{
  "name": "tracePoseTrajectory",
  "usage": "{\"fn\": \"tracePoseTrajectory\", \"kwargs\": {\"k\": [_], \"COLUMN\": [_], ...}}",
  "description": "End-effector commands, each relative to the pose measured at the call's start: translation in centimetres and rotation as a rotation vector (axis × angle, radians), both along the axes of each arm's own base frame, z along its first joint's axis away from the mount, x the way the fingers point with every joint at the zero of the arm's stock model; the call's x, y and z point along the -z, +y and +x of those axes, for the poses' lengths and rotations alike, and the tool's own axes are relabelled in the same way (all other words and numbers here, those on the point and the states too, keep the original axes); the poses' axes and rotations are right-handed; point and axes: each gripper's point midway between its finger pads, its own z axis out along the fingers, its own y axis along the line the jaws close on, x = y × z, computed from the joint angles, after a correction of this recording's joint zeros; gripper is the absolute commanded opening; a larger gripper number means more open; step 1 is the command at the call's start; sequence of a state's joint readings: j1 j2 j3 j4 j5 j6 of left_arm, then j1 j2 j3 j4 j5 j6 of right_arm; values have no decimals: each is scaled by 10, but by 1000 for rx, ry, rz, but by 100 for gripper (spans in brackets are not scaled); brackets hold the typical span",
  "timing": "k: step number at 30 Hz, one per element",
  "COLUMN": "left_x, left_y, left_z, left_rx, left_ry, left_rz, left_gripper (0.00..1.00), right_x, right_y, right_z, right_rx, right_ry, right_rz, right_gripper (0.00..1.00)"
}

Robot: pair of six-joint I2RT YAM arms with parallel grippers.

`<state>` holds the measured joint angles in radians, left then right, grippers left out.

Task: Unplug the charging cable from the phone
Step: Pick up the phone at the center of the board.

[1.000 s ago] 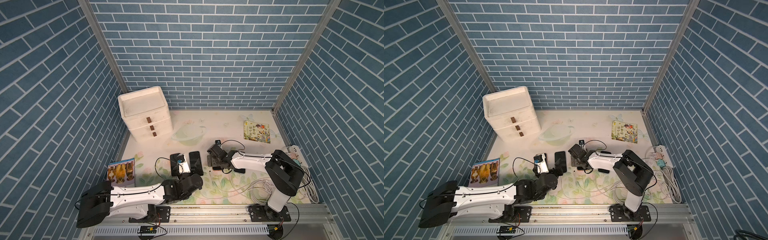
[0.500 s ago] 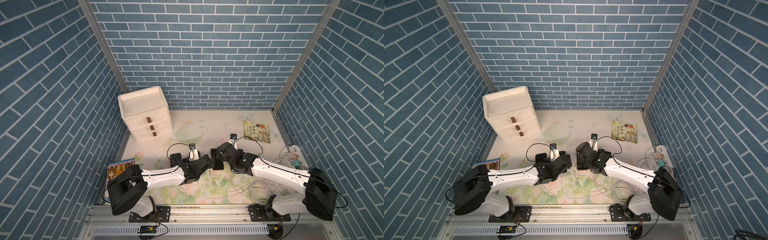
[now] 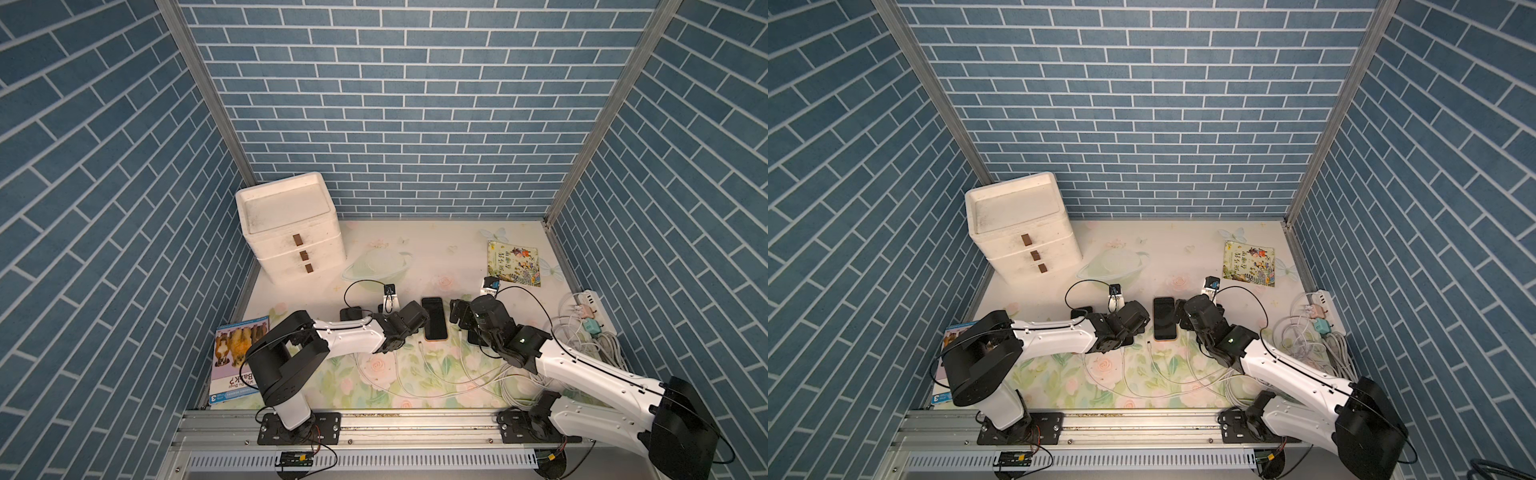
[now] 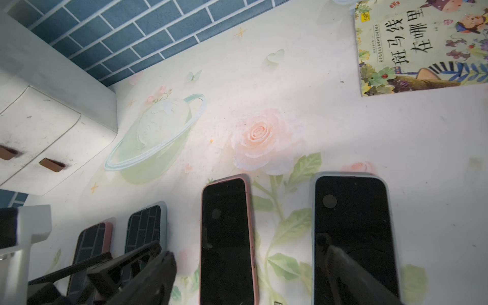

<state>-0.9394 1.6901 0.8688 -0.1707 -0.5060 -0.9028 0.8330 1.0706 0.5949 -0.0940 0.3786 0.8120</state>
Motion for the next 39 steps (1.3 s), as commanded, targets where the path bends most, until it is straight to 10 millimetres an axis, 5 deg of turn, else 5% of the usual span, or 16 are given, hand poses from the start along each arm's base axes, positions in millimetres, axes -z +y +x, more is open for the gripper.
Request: {"fn": "tracePoseTrajectory", "kwargs": {"k": [1,39], "left_x": [13,55], "left_y": [7,10], "left_z": [-3,-25], "left_rx": [5,33], "left_ry": [50,205], "left_rz": [12,52], "left_gripper": [98,84], "right_x": [-9,-16], "right_y": [11,31], "right_z": [-1,-3], "right_rx": [-59,-112], "right_ry": [-25,-22], "right_rz": [23,18], "right_gripper": [90,86]}}
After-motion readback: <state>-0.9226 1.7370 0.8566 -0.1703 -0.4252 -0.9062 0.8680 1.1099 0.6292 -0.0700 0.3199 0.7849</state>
